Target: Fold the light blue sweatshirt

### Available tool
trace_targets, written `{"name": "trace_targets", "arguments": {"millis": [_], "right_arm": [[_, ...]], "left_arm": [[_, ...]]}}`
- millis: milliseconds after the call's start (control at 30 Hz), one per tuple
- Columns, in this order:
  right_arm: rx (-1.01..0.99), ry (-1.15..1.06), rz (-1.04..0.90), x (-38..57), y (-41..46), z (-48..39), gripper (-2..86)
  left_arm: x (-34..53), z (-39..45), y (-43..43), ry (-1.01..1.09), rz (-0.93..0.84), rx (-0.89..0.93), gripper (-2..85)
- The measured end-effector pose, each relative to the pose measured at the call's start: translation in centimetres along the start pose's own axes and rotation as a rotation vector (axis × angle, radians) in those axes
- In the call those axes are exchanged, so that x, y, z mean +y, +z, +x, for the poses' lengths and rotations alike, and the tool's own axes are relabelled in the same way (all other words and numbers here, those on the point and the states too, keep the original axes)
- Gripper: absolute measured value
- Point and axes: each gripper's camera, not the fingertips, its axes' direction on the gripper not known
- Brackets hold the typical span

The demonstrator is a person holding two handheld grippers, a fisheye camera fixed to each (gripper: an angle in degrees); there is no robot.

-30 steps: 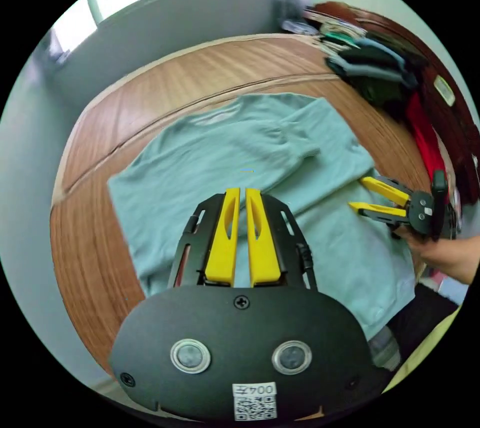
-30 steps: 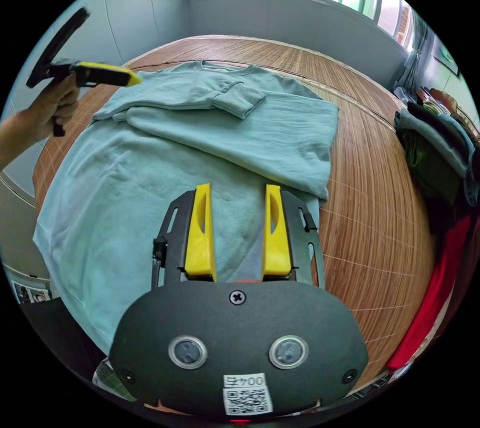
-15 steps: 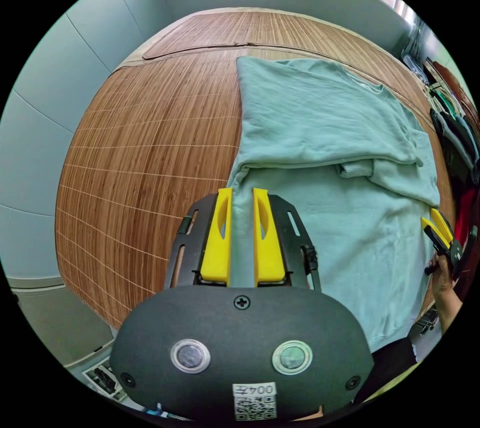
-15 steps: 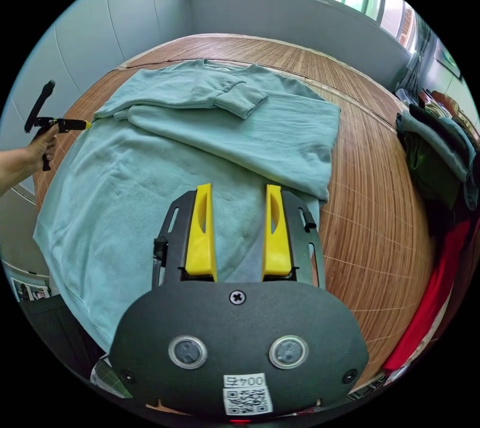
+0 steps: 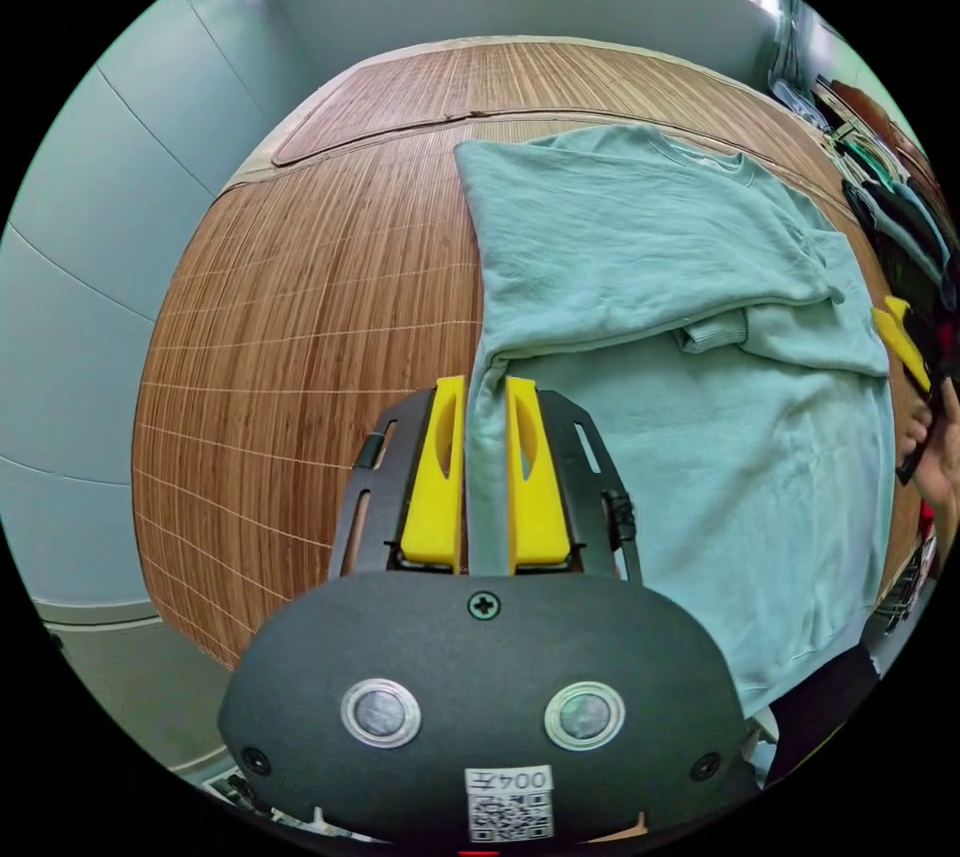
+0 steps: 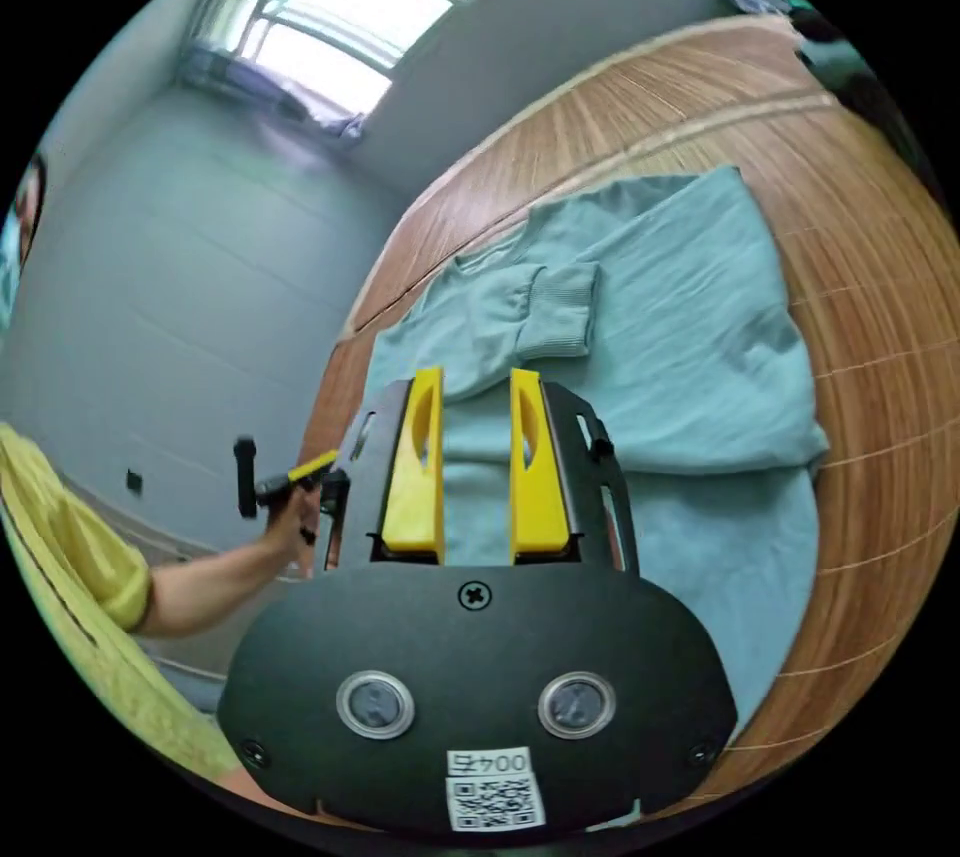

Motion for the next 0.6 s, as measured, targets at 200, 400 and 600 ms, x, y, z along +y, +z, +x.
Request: {"name": "trace_targets", "arguments": {"millis": [200,400,600], "right_arm": [[-0.147,0.314,-0.014,-1.3,3.5,5.1,13.6],[-0.183,0.373,0.013,-2.1,4.8,5.6,10.6],[0.091,0.041,0.02,-3.0,2.5,-3.0,5.1]], "left_arm": [[-0.5,-0.3,-0.1,0.037,0.012,0.005,7.4],[-1.0,-0.1,-0.2,0.12,0.013,-0.017,6.6],[-1.1,-0.7,0.2,0.156,0.017,-0.006,3.8]]}}
